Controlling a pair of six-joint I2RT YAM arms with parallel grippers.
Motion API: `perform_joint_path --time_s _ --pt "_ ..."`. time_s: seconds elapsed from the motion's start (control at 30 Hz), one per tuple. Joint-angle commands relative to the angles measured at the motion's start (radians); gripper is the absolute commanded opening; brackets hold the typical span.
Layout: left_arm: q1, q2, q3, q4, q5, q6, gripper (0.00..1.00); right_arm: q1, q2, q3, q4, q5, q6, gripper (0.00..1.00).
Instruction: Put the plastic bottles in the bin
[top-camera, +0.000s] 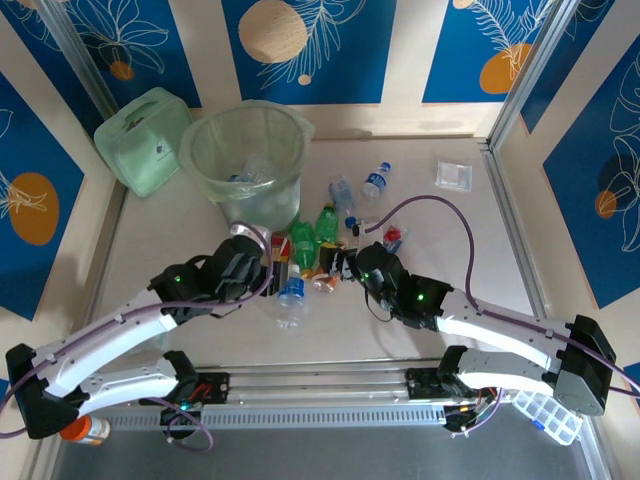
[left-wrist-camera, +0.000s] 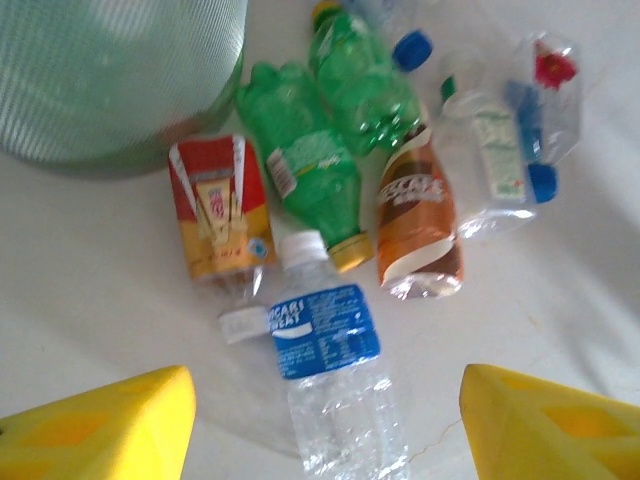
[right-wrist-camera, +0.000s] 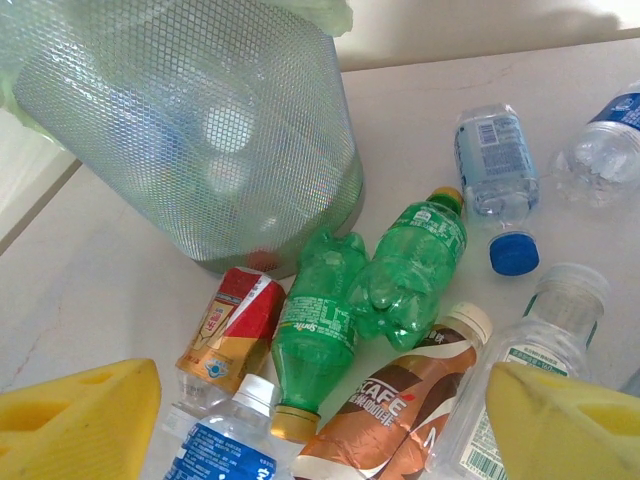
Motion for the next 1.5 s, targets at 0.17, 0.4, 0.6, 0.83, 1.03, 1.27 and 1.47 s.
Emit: perform_joint_path --time_s 0.17,0.4,0.6,0.83,1.03,1.27,1.47 --pt "-0.051 0.143 -0.071 0.08 -0.005 -0.18 0.73 -0.009 -0.013 -0.002 0.008 -0.007 0.018 0.86" --pt "-0.07 0.342 -0.027 0.042 -0.027 -0.247 0.77 -0.01 -0.015 0.0 0.003 -0.004 0.021 0.86" --pt "-0.069 0.442 -0.038 0.106 0.006 -0.261 0.81 -0.011 -0.012 0.0 0.001 -0.007 0.021 0.86" --pt "-0.069 0.579 -0.056 0.233 0.087 -0.261 0.8 -0.011 -0.004 0.002 0.002 -0.01 0.021 0.86" --pt "-0.069 0.615 -0.058 0.268 0.098 -0.254 0.73 -0.011 0.009 0.01 -0.003 -0.005 0.021 0.86" --pt "-0.07 0.553 -0.095 0.286 0.105 -0.253 0.61 -0.011 0.001 0.009 -0.008 -0.002 0.022 0.86" --pt "-0.077 0.463 -0.143 0.283 0.112 -0.257 0.58 -0.01 -0.019 -0.001 -0.003 0.004 0.024 0.86"
